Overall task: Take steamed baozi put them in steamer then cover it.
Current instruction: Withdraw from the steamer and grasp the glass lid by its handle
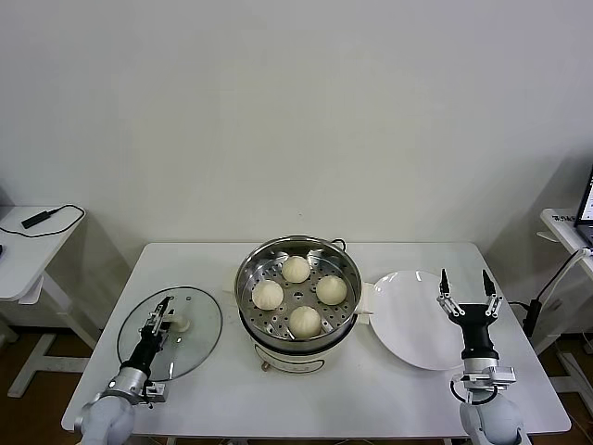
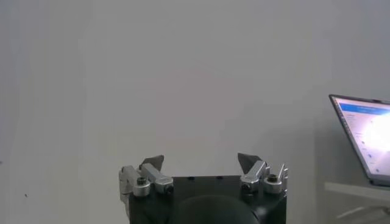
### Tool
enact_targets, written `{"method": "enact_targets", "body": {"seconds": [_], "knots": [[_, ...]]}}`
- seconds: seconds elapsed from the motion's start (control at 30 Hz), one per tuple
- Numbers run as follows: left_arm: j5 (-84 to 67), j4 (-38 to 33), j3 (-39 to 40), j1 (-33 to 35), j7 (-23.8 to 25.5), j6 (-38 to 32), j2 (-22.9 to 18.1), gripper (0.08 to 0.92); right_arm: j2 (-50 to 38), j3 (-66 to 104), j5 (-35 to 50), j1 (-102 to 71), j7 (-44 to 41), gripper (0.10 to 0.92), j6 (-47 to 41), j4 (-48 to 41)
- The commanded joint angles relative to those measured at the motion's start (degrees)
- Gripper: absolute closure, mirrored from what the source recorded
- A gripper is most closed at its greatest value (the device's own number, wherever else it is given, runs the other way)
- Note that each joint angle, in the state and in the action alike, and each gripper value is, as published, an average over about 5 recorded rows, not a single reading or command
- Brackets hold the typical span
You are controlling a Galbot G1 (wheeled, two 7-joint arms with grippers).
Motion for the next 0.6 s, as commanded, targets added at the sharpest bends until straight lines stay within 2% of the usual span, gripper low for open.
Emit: {"method": "enact_targets", "body": {"seconds": [0.03,0.43,0.6], "knots": [[-0.8,1.7,0.3,-0.8,0.1,-0.5,0.0,0.433,0.1,0.1,-0.5,-0.2,0.1,0.203,-0.1,0.3],[-5.2,0.8,0.5,-0.4,0.5,-0.6,0.4,0.773,1.0,-0.1,-1.8,0.0,0.1,0.203,-0.2,0.5],[-10.4,-4.5,0.5,1.8,2.1,0.7,0.9,0.806,1.3,-0.4,-2.2,0.2,0.1,0.203,-0.1,0.5]]}}
